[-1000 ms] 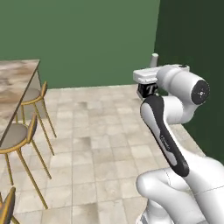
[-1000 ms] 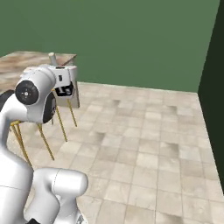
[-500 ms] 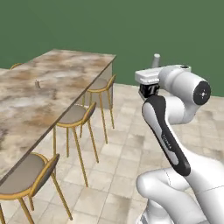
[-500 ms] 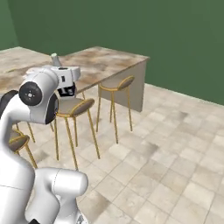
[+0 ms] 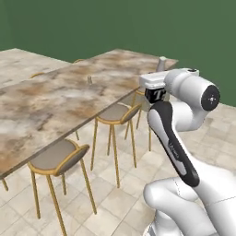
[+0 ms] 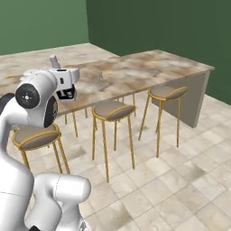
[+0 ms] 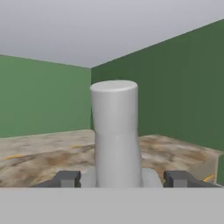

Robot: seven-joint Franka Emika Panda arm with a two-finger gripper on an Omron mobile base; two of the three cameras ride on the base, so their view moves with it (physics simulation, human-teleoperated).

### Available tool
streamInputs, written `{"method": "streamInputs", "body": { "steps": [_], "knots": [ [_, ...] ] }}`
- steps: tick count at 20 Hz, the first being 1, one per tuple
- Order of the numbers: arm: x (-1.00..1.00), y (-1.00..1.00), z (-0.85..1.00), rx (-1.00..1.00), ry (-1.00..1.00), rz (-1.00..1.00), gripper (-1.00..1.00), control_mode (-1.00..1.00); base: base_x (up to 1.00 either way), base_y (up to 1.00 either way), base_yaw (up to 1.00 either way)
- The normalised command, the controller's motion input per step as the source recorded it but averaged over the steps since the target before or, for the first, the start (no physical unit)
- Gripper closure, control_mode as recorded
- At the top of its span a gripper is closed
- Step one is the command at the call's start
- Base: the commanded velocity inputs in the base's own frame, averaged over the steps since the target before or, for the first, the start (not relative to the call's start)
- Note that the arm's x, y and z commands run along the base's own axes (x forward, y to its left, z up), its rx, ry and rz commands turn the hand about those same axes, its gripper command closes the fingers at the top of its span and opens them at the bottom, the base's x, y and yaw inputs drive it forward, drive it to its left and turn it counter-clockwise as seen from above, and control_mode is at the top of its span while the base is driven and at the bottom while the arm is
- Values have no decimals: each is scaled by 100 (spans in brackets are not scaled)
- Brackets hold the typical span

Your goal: Open the cabinet directly in front. Then move the liquor and the cup to the dining counter with the candle on it.

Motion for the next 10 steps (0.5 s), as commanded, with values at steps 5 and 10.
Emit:
{"method": "streamInputs", "body": {
  "steps": [5,10],
  "knots": [
    [0,0,0,0,0,0,100,100,51,-61,18],
    [0,0,0,0,0,0,100,100,49,-100,19]
  ]
}}
